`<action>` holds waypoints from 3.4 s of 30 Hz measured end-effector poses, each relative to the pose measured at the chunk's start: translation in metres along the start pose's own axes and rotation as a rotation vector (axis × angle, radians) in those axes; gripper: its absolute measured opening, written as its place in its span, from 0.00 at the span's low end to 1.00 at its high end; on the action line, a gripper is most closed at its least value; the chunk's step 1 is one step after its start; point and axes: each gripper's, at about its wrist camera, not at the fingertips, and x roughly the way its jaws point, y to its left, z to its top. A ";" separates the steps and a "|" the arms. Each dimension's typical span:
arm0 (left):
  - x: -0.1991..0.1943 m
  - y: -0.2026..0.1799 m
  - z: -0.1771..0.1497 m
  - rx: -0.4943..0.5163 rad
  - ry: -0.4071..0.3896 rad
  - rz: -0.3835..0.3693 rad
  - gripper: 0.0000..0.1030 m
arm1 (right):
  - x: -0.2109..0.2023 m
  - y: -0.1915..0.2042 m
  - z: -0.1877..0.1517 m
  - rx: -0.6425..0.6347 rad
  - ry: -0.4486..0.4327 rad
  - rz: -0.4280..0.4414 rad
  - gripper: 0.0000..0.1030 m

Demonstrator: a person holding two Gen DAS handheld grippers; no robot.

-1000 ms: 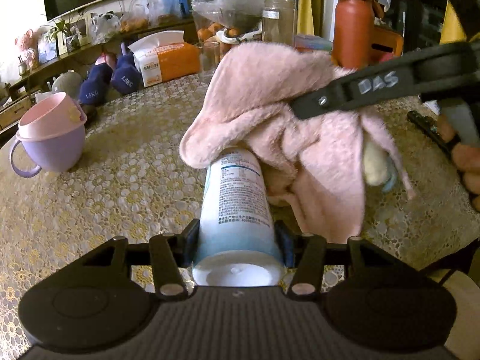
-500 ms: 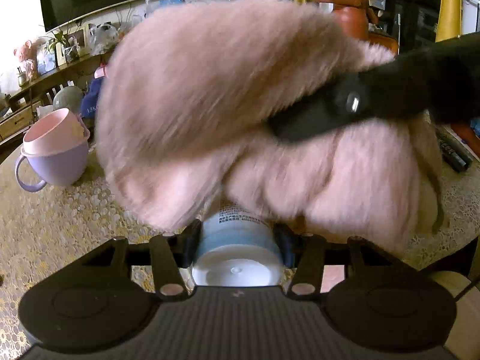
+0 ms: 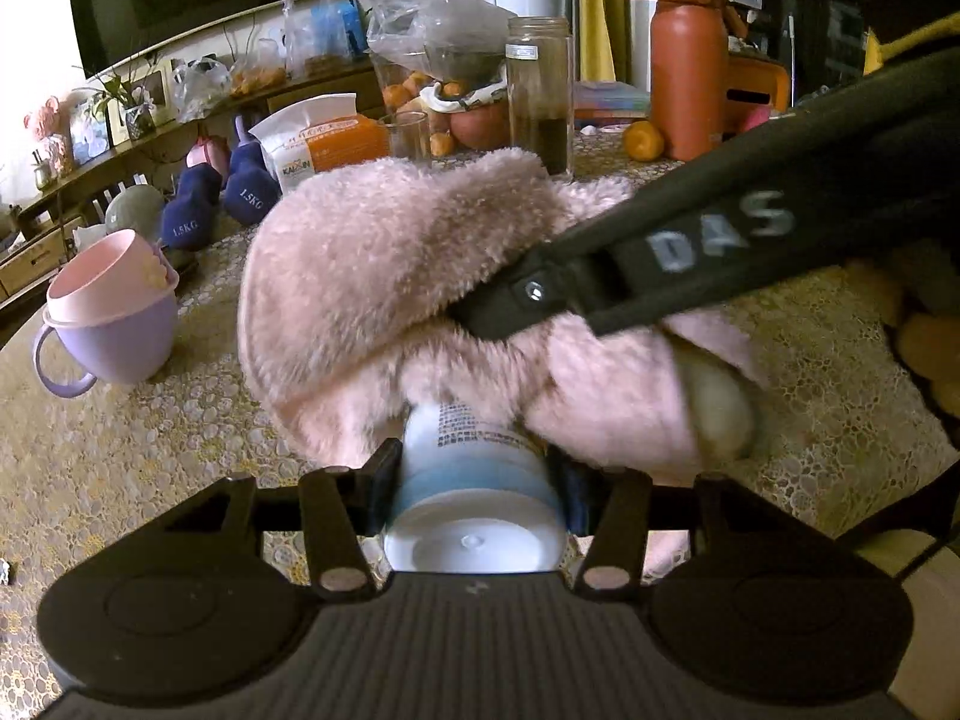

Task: Organize objects
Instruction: 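Wipe the towel along the bottle body with the right gripper, then rub the towel back and forth over the bottle with the right gripper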

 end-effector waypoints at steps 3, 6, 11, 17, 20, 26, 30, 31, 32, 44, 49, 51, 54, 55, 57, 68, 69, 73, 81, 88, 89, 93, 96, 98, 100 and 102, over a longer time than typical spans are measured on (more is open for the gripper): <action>-0.001 0.000 -0.001 -0.002 0.001 -0.005 0.50 | 0.009 -0.006 0.003 0.000 0.006 -0.035 0.24; -0.001 0.001 -0.002 -0.002 0.000 -0.007 0.50 | 0.018 -0.014 0.006 0.005 0.013 -0.071 0.24; 0.000 0.007 -0.001 -0.025 0.000 -0.022 0.50 | 0.032 -0.025 0.011 0.019 0.022 -0.112 0.24; -0.003 0.012 -0.003 -0.051 -0.001 -0.040 0.50 | 0.046 -0.034 0.015 0.025 0.035 -0.151 0.24; -0.004 0.016 -0.003 -0.069 -0.007 -0.050 0.50 | 0.050 -0.037 0.017 0.029 0.038 -0.165 0.24; -0.004 0.020 -0.001 -0.082 -0.016 -0.059 0.50 | 0.051 -0.046 0.023 0.045 0.009 -0.296 0.24; -0.003 0.021 -0.001 -0.084 -0.014 -0.061 0.50 | 0.027 -0.067 0.026 0.137 -0.039 -0.307 0.24; -0.003 0.021 -0.001 -0.086 -0.017 -0.061 0.50 | 0.020 -0.068 0.025 0.141 -0.050 -0.301 0.24; -0.003 0.021 0.000 -0.088 -0.022 -0.061 0.50 | 0.010 -0.068 0.025 0.141 -0.062 -0.287 0.24; -0.007 0.020 0.009 -0.079 -0.065 -0.052 0.50 | -0.049 -0.022 0.019 0.063 -0.086 -0.029 0.24; -0.006 0.019 0.010 -0.070 -0.067 -0.046 0.50 | -0.047 0.000 0.016 -0.007 -0.058 0.069 0.24; -0.006 0.018 0.010 -0.067 -0.066 -0.045 0.50 | -0.044 0.008 0.015 -0.026 -0.045 0.087 0.24; -0.006 0.017 0.010 -0.056 -0.065 -0.041 0.50 | -0.036 0.015 0.014 -0.054 -0.027 0.106 0.24; -0.006 0.017 0.010 -0.055 -0.064 -0.040 0.50 | -0.033 0.017 0.014 -0.057 -0.021 0.106 0.24; -0.005 0.017 0.010 -0.059 -0.062 -0.040 0.50 | -0.028 0.017 0.014 -0.053 -0.012 0.096 0.24; -0.003 0.021 0.007 -0.082 -0.047 -0.053 0.50 | 0.000 -0.001 0.010 -0.017 0.019 0.001 0.24; -0.003 0.021 0.007 -0.081 -0.046 -0.052 0.50 | 0.003 -0.003 0.010 -0.014 0.022 -0.011 0.24; -0.003 0.023 0.005 -0.084 -0.042 -0.058 0.50 | 0.014 -0.011 0.012 -0.002 0.031 -0.063 0.24; -0.001 0.023 0.006 -0.081 -0.042 -0.060 0.50 | 0.037 -0.033 0.014 0.036 0.059 -0.158 0.24; 0.001 0.024 0.007 -0.090 -0.042 -0.066 0.50 | 0.046 -0.047 0.014 0.063 0.065 -0.230 0.25; 0.000 0.024 0.006 -0.088 -0.040 -0.067 0.50 | 0.046 -0.049 0.014 0.061 0.065 -0.266 0.24; 0.002 0.025 0.005 -0.091 -0.031 -0.067 0.49 | 0.039 -0.062 0.012 0.097 0.053 -0.308 0.24; 0.002 0.026 0.004 -0.093 -0.027 -0.063 0.49 | 0.023 -0.071 0.013 0.119 0.026 -0.320 0.24; 0.003 0.026 0.004 -0.095 -0.027 -0.063 0.49 | 0.010 -0.073 0.014 0.121 0.003 -0.318 0.24; 0.002 0.026 0.005 -0.097 -0.028 -0.062 0.49 | -0.002 -0.072 0.015 0.117 -0.017 -0.314 0.24; 0.002 0.026 0.005 -0.096 -0.028 -0.062 0.49 | -0.015 -0.068 0.016 0.107 -0.041 -0.301 0.24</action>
